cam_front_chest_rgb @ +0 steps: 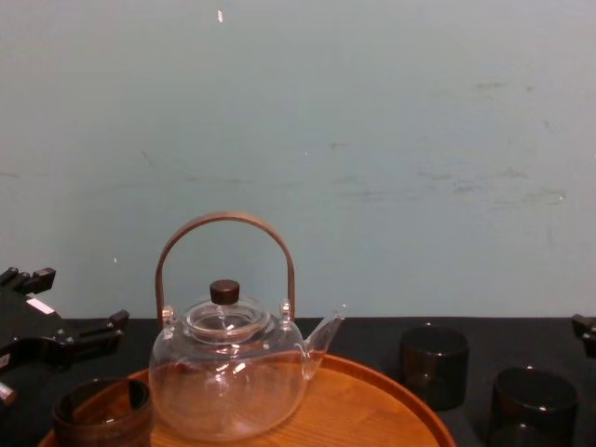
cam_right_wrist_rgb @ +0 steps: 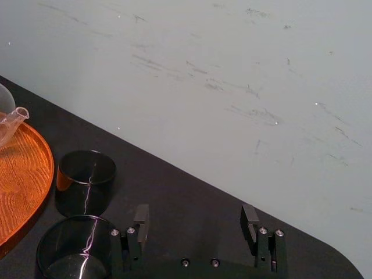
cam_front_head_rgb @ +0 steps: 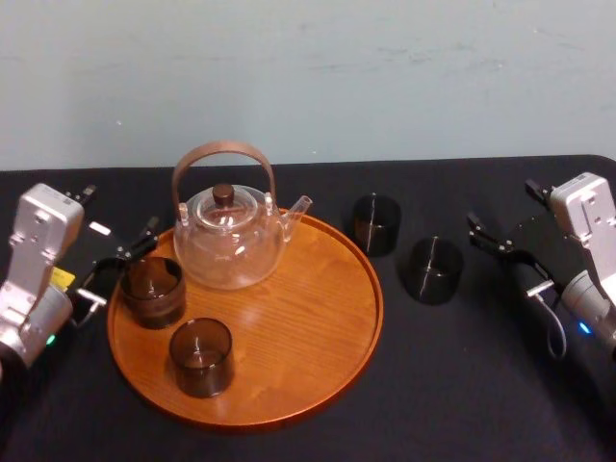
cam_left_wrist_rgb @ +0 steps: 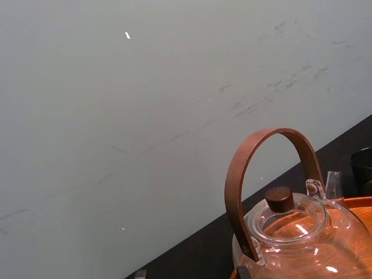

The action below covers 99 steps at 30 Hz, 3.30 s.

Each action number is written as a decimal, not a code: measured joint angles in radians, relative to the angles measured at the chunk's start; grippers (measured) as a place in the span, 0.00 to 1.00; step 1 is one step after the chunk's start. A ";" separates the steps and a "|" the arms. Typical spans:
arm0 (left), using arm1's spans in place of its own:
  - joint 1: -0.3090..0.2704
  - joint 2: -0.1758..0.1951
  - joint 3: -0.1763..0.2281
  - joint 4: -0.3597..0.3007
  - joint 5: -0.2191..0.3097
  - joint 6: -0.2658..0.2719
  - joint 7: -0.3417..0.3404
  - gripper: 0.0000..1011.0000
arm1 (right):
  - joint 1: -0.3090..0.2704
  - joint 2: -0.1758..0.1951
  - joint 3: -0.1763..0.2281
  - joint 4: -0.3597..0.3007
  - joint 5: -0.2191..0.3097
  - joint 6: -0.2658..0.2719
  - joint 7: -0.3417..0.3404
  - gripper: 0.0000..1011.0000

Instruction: Pick up the glass from the table and place it on the tray.

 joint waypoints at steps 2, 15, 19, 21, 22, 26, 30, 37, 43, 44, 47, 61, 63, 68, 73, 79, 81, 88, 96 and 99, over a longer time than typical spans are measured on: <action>0.000 0.000 0.000 0.000 0.000 0.000 0.000 0.99 | 0.000 0.000 0.000 0.000 0.000 0.000 0.000 0.99; 0.000 0.000 0.000 0.000 0.000 0.000 0.000 0.99 | 0.000 0.000 0.000 0.000 0.000 0.000 0.000 0.99; 0.000 0.000 0.000 0.000 0.000 0.000 0.000 0.99 | 0.000 0.000 0.000 0.000 0.000 0.000 0.000 0.99; 0.000 0.000 0.000 0.000 0.000 0.000 0.000 0.99 | 0.000 0.000 0.000 0.000 0.000 0.000 0.000 0.99; 0.000 0.000 0.000 0.000 0.000 0.000 0.000 0.99 | 0.000 0.000 0.000 0.000 0.000 0.000 0.000 0.99; 0.000 0.000 0.000 0.000 0.000 0.000 0.000 0.99 | 0.000 0.000 0.000 0.000 0.000 0.000 0.000 0.99; 0.000 0.000 0.000 0.000 0.000 0.000 0.000 0.99 | 0.000 0.000 0.000 0.000 0.000 0.000 0.000 0.99; 0.000 0.000 0.000 0.000 0.000 0.000 0.000 0.99 | 0.000 0.000 0.000 0.000 0.000 0.000 0.000 0.99; 0.000 0.000 0.000 0.000 0.000 0.000 0.000 0.99 | 0.000 0.000 0.000 0.000 0.000 0.000 0.000 0.99; 0.000 0.000 0.000 0.000 0.000 0.000 0.000 0.99 | 0.000 0.000 0.000 0.000 0.000 0.000 0.000 0.99; 0.000 0.000 0.000 0.000 0.000 0.000 0.000 0.99 | 0.000 0.000 0.000 0.000 0.000 0.000 0.000 0.99; 0.000 0.000 0.000 0.000 0.000 0.000 0.000 0.99 | -0.048 0.021 0.045 -0.049 0.026 0.024 0.058 0.99; 0.000 0.000 0.000 0.000 0.000 0.000 0.000 0.99 | -0.065 0.031 0.057 -0.069 0.035 0.030 0.068 0.99; 0.000 0.000 0.000 0.000 0.000 0.000 0.000 0.99 | -0.115 0.060 0.087 -0.127 0.051 0.041 0.089 0.99; 0.000 0.000 0.000 0.000 0.000 0.000 0.000 0.99 | -0.164 0.089 0.110 -0.178 0.064 0.054 0.112 0.99; 0.000 0.000 0.000 0.000 0.000 0.000 0.000 0.99 | -0.232 0.123 0.141 -0.244 0.087 0.084 0.142 0.99; 0.000 0.000 0.000 0.000 0.000 0.000 0.000 0.99 | -0.252 0.133 0.149 -0.260 0.093 0.097 0.152 0.99; 0.000 0.000 0.000 0.000 0.000 0.000 0.000 0.99 | -0.298 0.155 0.164 -0.298 0.101 0.144 0.186 0.99; 0.000 0.000 0.000 0.000 0.000 0.000 0.000 0.99 | -0.317 0.158 0.174 -0.315 0.105 0.192 0.220 0.99; 0.000 0.000 0.000 0.000 0.000 0.000 0.000 0.99 | -0.316 0.154 0.177 -0.316 0.110 0.212 0.235 0.99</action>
